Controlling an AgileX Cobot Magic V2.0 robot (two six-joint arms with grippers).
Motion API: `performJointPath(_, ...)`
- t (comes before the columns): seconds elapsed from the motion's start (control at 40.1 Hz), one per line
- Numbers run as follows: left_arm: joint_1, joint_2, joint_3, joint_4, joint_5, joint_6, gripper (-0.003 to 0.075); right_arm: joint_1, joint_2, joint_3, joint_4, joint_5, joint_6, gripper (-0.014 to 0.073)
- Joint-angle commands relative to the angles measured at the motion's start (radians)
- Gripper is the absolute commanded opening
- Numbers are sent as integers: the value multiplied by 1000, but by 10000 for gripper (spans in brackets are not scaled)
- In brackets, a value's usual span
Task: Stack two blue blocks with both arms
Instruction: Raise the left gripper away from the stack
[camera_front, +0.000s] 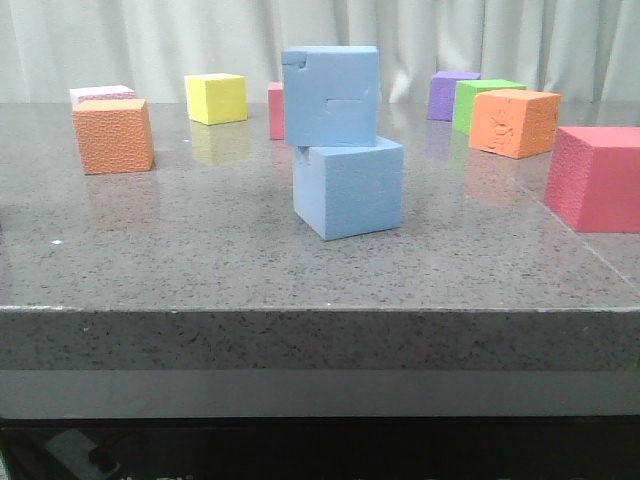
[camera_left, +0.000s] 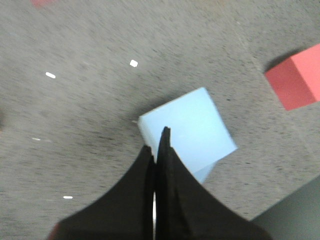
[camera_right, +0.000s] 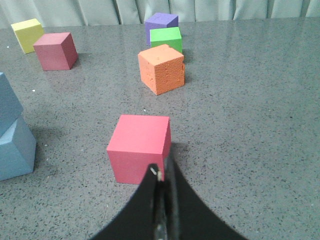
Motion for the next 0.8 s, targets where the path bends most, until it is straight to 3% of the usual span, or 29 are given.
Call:
performJointPath(0.0,-4,-92,-33,79,29,28,-18,-7,4,-28,1,-76,-10,-69)
performJointPath(0.274,-4,-253,40,112,29,67,-18,-7,4,-28,1,-76,-10,-69)
performJointPath(0.474,-4,-468,264,180,-7,67,-18,-7,4,-28,1,-76,-10,-69)
performJointPath(0.773,-4,-888,696,219,-318,65,-18,-7,4,-28,1,-76,-10,-69)
